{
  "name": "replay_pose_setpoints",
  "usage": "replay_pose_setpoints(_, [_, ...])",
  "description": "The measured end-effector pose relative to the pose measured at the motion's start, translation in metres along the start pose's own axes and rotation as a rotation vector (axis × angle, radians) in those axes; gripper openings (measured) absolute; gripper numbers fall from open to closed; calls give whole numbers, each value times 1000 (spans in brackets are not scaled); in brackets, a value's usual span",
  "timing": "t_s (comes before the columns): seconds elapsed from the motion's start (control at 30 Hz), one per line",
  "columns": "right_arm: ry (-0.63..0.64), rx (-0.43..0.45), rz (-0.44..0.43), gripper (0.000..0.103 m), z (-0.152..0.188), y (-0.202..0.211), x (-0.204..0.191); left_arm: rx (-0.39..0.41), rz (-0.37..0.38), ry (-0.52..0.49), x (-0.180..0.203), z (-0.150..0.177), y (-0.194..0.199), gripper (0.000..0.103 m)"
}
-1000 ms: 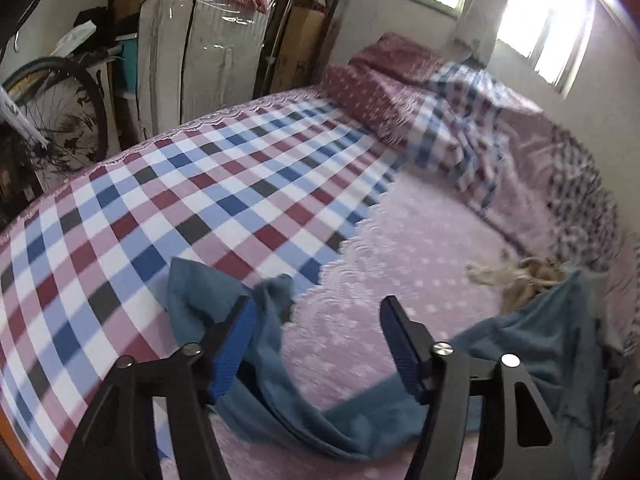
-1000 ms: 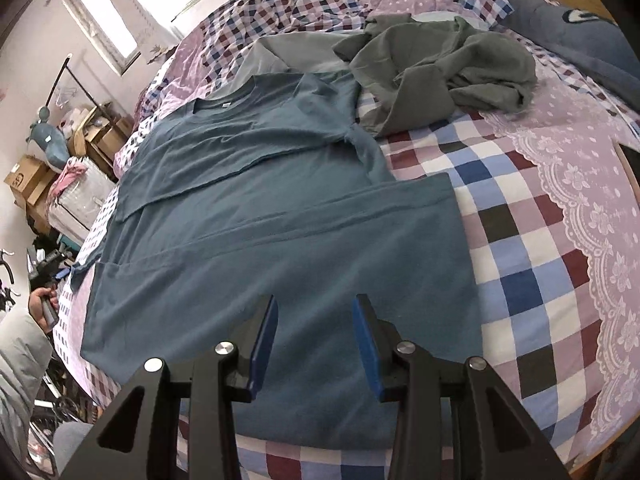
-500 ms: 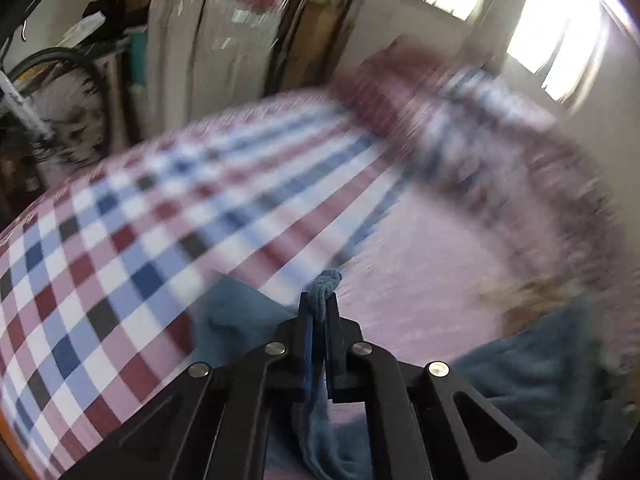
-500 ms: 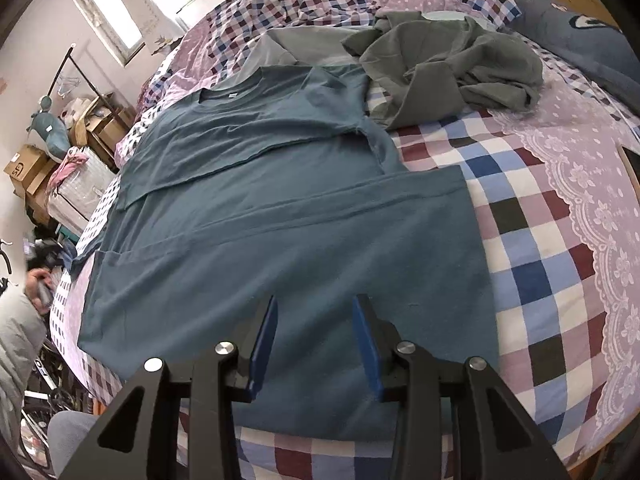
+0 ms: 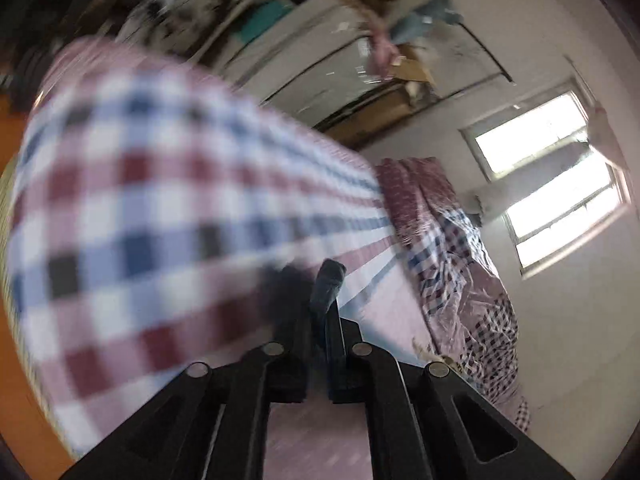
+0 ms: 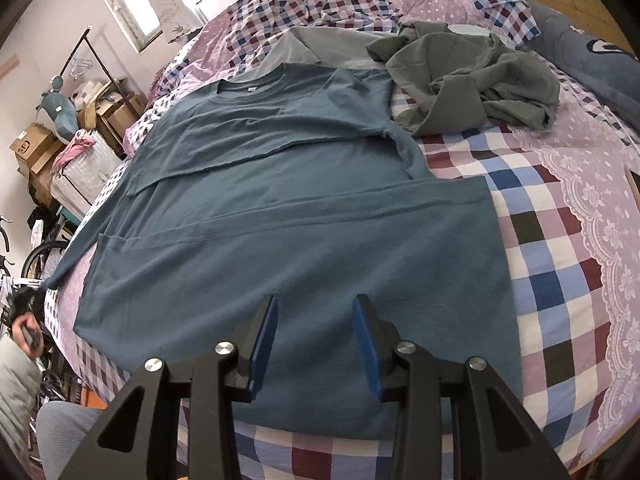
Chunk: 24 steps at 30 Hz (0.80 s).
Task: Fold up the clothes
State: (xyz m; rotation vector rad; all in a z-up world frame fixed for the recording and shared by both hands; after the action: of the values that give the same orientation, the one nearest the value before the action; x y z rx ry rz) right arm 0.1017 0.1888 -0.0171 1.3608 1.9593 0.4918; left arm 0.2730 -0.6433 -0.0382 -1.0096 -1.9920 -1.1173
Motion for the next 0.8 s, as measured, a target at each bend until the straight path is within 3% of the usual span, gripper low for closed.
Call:
replay_pose_setpoints(0.1, [10,-4,7,41,1,-1,-1,-23,34,55,-15,19,10,4])
replay_pose_setpoints(0.17, [16,-6,11,41,1,-2,-1,-40,82,72,-14,28,17,10])
replay_pose_setpoints(0.23, [23,-8,12,41,2,-2,-2,-37,112,64,-9,29,21,38])
replay_pose_setpoints(0.3, [29,-10,10,41,2,-3,-3,-9,124,58,-9,21,26,57])
replay_pose_setpoints(0.33, [32,-10,9,41,2,-3,-4,8,112,52,-9,15,26,62])
replay_pose_setpoints(0.4, [38,-10,7,41,3,-3,-5,30,85,34,-11,5,23,62])
replay_pose_setpoints(0.47, [38,-10,7,41,2,-3,-6,37,50,-14,-11,2,19,62])
replay_pose_setpoints(0.57, [39,-10,6,41,2,-3,-6,21,-11,-169,-2,10,12,62])
replay_pose_setpoints(0.6, [43,-5,4,41,1,-2,-7,19,-40,-211,0,12,10,55])
replay_pose_setpoints(0.63, [46,0,2,41,1,-2,-8,22,-64,-225,1,12,8,37])
replay_pose_setpoints(0.67, [50,4,-1,41,0,-1,-9,25,-88,-239,2,11,6,26])
replay_pose_setpoints(0.7, [58,5,-3,41,0,-1,-11,29,-112,-253,4,10,4,5])
replay_pose_setpoints(0.8, [75,7,-11,41,0,0,-16,66,-120,-264,24,-2,-2,4])
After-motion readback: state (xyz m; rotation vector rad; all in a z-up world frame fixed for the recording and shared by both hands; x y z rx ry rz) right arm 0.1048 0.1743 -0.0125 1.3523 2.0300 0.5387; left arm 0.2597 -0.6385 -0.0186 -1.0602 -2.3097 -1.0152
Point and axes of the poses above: each gripper's, at about its wrist camera, not at the fingertips, and y roughly against the way its jaws point, x to its right, z to its underside, the point moved 7 cm from there along -y, roughly the way its jaws point, and after that the axes turned 11 degrees about x, right-handed, at the moved point
